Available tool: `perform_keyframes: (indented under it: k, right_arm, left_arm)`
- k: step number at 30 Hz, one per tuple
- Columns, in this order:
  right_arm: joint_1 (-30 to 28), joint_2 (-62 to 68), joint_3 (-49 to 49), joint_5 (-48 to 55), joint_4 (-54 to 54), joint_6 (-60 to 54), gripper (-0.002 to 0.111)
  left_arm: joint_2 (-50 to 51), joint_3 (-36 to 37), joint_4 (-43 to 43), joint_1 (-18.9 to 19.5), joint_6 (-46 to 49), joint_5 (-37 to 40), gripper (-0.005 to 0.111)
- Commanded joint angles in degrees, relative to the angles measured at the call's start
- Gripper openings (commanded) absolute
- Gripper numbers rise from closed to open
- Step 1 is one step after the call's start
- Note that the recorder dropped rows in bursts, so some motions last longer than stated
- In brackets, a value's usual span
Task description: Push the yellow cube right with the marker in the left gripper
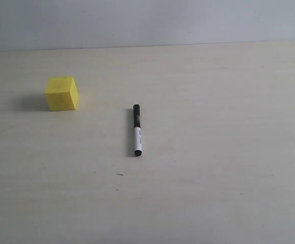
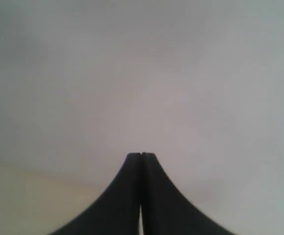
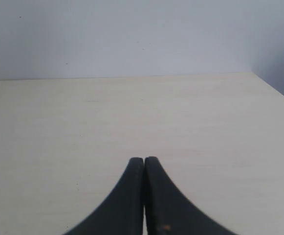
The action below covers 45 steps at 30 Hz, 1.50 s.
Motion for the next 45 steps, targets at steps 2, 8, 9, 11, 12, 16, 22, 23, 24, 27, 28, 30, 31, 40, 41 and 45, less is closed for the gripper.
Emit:
perform_keyframes:
  k: [2, 8, 9, 11, 12, 16, 22, 23, 24, 27, 28, 30, 31, 40, 41, 45]
  right_arm:
    - [-0.35, -0.35, 0.18, -0.30, 0.23, -0.01, 0.000]
    - [-0.35, -0.35, 0.18, -0.30, 0.23, -0.01, 0.000]
    - [-0.35, -0.35, 0.18, -0.30, 0.23, -0.01, 0.000]
    - [-0.35, -0.35, 0.18, -0.30, 0.23, -0.01, 0.000]
    - [-0.35, -0.35, 0.18, -0.30, 0.23, -0.01, 0.000]
    - [-0.35, -0.35, 0.18, -0.30, 0.23, -0.01, 0.000]
    - [-0.35, -0.35, 0.18, -1.37, 0.22, -0.01, 0.000]
    - [-0.35, -0.35, 0.18, -1.37, 0.22, -0.01, 0.000]
    - [-0.35, -0.35, 0.18, -1.37, 0.22, -0.01, 0.000]
    - [-0.35, -0.35, 0.18, -1.37, 0.22, -0.01, 0.000]
    - [-0.35, -0.35, 0.18, -1.37, 0.22, -0.01, 0.000]
    - [-0.35, -0.35, 0.18, -1.37, 0.22, -0.01, 0.000]
    - [-0.35, -0.35, 0.18, -1.37, 0.22, -0.01, 0.000]
    - [-0.35, -0.35, 0.18, -1.37, 0.22, -0.01, 0.000]
    - [-0.35, -0.35, 0.18, -1.37, 0.22, -0.01, 0.000]
    - [-0.35, -0.35, 0.18, -1.37, 0.22, -0.01, 0.000]
  left_arm:
    - [26.69, -13.79, -2.54, 0.05, 9.57, 36.17, 0.000]
    - [42.58, -21.22, -8.38, -9.04, 14.68, 46.48, 0.000]
    - [43.62, -21.95, -8.38, -11.45, 14.41, 45.27, 0.000]
    - [46.14, -23.84, -8.38, -17.52, 12.91, 42.90, 0.000]
    - [47.18, -24.83, -8.22, -19.79, 11.83, 42.56, 0.000]
    - [53.49, -31.41, -7.26, -28.80, 7.95, 42.68, 0.000]
    - [63.36, -42.11, -2.64, -35.67, 1.78, 46.50, 0.000]
    - [65.26, -43.92, -1.28, -36.47, 0.50, 47.73, 0.000]
    - [67.17, -45.59, 0.33, -37.12, -0.92, 49.07, 0.000]
    - [72.51, -49.50, 4.34, -38.52, -5.55, 51.92, 0.000]
    - [73.73, -50.47, 4.83, -38.80, -5.84, 52.03, 0.000]
    - [76.47, -51.80, 4.83, -39.16, -6.39, 51.75, 0.000]
    - [77.39, -52.09, 4.83, -39.27, -6.39, 51.24, 0.000]
    - [82.38, -52.56, 4.36, -39.27, -7.40, 50.48, 0.034]
    - [82.56, -52.56, 4.36, -39.27, -8.29, 50.33, 0.040]
    - [83.23, -52.56, 4.83, -39.27, -10.45, 49.60, 0.043]
